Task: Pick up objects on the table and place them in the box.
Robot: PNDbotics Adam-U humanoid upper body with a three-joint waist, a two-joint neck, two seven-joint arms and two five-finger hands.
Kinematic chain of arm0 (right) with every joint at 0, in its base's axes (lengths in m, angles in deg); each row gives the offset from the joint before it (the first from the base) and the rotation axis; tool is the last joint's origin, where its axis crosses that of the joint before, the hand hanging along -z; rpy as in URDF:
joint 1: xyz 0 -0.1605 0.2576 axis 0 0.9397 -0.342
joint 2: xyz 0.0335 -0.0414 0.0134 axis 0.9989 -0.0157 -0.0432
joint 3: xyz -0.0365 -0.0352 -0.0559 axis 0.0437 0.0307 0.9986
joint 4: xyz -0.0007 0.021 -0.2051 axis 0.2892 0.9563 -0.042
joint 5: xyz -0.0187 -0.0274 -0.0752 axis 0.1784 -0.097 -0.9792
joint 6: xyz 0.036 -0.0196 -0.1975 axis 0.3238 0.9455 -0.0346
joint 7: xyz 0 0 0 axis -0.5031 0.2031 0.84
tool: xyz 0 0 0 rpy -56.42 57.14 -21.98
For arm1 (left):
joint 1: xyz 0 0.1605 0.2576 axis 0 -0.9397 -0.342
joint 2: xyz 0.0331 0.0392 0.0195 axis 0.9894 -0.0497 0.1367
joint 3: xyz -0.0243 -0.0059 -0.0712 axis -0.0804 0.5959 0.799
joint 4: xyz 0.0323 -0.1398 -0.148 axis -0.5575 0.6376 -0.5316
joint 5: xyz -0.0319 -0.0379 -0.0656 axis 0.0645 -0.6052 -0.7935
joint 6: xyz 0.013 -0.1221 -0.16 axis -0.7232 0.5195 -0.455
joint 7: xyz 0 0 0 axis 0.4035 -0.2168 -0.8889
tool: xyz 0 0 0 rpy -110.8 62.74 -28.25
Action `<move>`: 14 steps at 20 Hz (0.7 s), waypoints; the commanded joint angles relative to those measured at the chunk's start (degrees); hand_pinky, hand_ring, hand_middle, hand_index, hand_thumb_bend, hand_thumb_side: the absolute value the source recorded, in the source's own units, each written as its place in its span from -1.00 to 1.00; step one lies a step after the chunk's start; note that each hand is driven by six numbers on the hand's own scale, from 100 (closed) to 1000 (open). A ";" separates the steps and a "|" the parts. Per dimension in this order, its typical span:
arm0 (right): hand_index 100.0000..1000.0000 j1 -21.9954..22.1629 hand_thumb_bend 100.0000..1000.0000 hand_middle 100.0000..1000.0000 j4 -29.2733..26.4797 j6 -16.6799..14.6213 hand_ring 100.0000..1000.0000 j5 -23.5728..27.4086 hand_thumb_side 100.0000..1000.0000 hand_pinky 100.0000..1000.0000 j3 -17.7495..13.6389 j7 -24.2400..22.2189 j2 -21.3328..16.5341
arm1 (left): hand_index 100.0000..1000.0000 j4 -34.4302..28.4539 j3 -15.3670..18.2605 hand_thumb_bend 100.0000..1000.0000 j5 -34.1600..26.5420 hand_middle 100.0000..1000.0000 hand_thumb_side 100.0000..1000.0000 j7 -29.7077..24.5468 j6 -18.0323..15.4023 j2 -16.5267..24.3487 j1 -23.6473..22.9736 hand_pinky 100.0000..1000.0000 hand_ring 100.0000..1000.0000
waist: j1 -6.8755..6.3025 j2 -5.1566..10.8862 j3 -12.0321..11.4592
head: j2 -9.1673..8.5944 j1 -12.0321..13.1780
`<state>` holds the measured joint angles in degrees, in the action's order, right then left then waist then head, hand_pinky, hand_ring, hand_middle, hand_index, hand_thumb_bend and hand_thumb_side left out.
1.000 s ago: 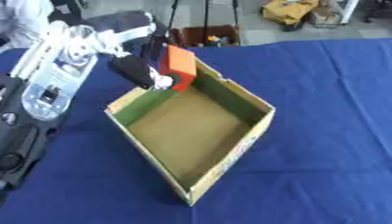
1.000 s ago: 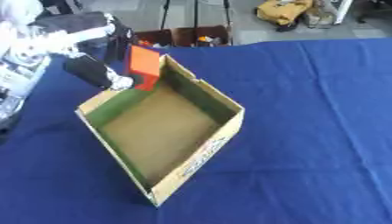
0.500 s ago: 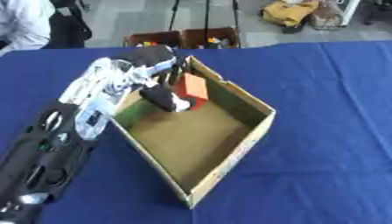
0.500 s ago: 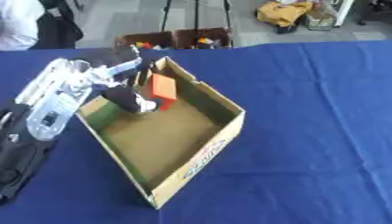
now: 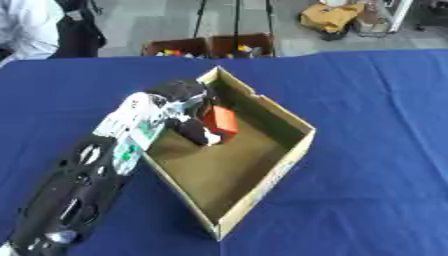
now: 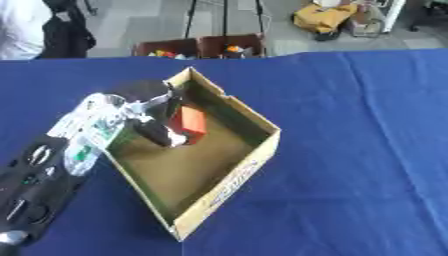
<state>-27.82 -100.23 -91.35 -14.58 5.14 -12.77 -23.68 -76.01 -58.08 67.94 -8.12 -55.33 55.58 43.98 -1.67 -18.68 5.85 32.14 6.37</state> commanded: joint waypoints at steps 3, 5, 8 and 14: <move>0.42 -0.66 -1.00 0.46 -1.01 -0.03 0.34 0.13 0.19 0.47 -0.23 0.16 -1.15 | 0.73 -0.02 -1.04 -1.00 0.01 0.52 -0.01 -3.26 -2.29 0.16 0.24 -0.29 0.18 | -0.12 0.36 0.04 | -0.33 -0.07; 0.42 -0.63 -1.00 0.46 -1.01 -0.02 0.34 0.12 0.18 0.47 -0.23 0.17 -1.20 | 0.90 -0.27 -0.95 -0.88 -0.14 0.72 0.12 -5.37 -3.68 0.22 0.19 -0.13 0.34 | -0.11 0.39 -0.04 | -0.26 -0.15; 0.42 -0.57 -1.00 0.46 -1.01 0.01 0.34 0.12 0.19 0.47 -0.24 0.16 -1.18 | 1.00 -0.95 -0.49 -0.14 -0.39 0.88 0.49 -7.51 -4.97 0.26 0.13 0.09 0.51 | -0.08 0.41 -0.14 | -0.25 -0.22; 0.42 -0.33 -1.00 0.46 -1.01 0.08 0.34 0.03 0.19 0.47 -0.34 0.23 -1.22 | 1.00 -5.57 1.68 0.20 2.46 0.93 0.77 -5.12 -4.22 1.52 0.40 0.24 0.61 | 0.07 0.52 -0.34 | -0.13 -0.58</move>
<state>-27.78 -100.23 -91.23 -14.58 5.13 -12.65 -23.68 -79.44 -57.52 69.67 -14.02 -59.75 55.68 43.33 -1.67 -18.68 5.51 32.15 5.95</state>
